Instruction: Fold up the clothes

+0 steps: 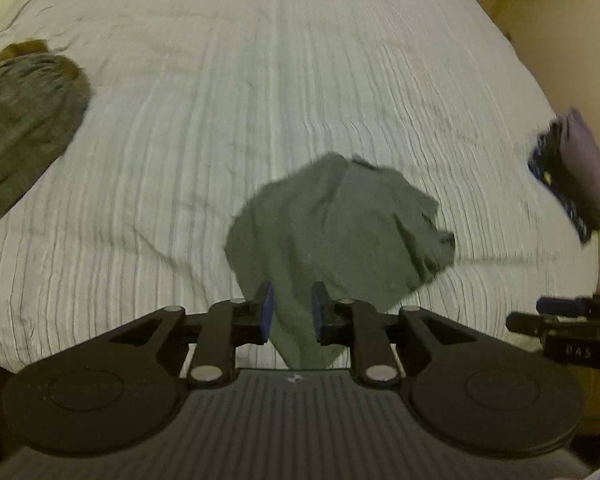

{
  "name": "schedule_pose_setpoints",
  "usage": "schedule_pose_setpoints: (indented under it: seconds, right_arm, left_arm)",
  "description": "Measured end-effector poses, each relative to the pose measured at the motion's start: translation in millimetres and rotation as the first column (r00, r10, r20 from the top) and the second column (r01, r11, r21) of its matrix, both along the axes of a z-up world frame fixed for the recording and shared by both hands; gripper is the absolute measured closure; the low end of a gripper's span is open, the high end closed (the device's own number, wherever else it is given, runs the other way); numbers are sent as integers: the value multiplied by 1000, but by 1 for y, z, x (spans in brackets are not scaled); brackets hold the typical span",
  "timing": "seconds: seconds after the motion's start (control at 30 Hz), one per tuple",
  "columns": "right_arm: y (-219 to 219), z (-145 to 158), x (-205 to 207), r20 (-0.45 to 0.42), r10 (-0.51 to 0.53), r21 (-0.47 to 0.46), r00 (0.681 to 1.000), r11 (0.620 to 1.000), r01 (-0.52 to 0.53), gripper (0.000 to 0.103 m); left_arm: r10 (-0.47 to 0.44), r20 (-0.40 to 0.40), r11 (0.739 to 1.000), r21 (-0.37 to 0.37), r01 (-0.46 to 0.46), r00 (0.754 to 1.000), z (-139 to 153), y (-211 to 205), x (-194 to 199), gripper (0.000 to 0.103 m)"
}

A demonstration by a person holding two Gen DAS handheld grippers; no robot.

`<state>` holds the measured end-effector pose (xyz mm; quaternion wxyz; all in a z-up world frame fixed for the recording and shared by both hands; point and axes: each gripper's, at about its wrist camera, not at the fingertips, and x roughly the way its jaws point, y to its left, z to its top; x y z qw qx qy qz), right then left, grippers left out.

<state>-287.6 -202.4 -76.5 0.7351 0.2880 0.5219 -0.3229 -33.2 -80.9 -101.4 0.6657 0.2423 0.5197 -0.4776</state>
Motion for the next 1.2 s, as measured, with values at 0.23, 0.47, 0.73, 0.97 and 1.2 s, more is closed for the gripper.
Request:
schedule_pose_setpoints:
  seconds: [0.23, 0.47, 0.73, 0.97, 1.2]
  right_arm:
    - [2, -18, 7, 1, 7, 25, 1000, 1000, -7, 46]
    - [-5, -44, 5, 10, 20, -2, 1000, 1000, -20, 46]
    - [-18, -101, -12, 41, -43, -56, 998, 997, 45, 46]
    - [-28, -133, -36, 130, -183, -41, 974, 981, 190, 46]
    - [-43, -150, -49, 259, -310, 39, 915, 950, 311, 46]
  left_arm:
    - [-34, 53, 999, 15, 34, 998, -2, -11, -20, 80]
    - [-26, 71, 1000, 3, 26, 997, -27, -20, -21, 75]
    - [-46, 48, 998, -37, 48, 998, -90, -28, -5, 75]
    - [-49, -8, 995, -93, 48, 999, -120, -33, 20, 71]
    - [-103, 20, 977, -186, 105, 995, -143, -60, 46, 55]
